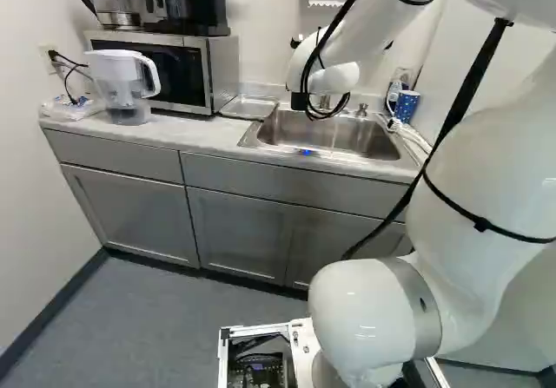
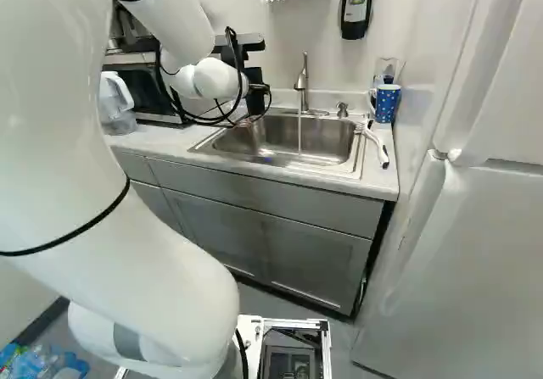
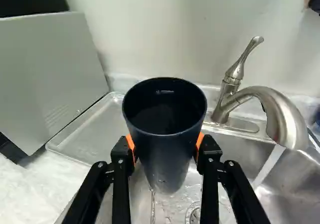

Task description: Rinse the cup and place it in the tray

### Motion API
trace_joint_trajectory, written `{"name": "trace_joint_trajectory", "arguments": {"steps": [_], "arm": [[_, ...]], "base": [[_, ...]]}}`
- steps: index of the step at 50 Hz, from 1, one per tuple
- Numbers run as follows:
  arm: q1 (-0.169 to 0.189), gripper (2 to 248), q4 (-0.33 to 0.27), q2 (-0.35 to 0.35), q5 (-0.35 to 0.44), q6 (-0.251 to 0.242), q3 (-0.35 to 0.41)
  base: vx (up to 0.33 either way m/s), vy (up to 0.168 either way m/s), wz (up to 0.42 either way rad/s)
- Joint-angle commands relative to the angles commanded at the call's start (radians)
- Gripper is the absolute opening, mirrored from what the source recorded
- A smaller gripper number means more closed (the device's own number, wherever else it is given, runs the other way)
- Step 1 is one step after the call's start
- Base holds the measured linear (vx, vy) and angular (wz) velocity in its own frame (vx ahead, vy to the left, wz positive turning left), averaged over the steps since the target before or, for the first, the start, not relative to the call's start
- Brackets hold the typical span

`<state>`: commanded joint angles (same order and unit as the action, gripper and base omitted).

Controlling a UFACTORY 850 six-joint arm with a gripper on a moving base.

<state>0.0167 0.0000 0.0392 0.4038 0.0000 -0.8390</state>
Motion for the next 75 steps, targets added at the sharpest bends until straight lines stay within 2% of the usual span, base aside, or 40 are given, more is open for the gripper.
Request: {"name": "trace_joint_trajectory", "arguments": {"steps": [35,45,75], "arm": [[-0.002,125,0.000,0.022,-0.015,0.009,-0.017],[-0.002,125,0.000,0.022,-0.015,0.094,-0.017],[-0.002,125,0.000,0.022,-0.015,0.407,-0.017]], "base": [[0.000,0.000,0.000],[0.000,0.000,0.000],[0.000,0.000,0.000]]}}
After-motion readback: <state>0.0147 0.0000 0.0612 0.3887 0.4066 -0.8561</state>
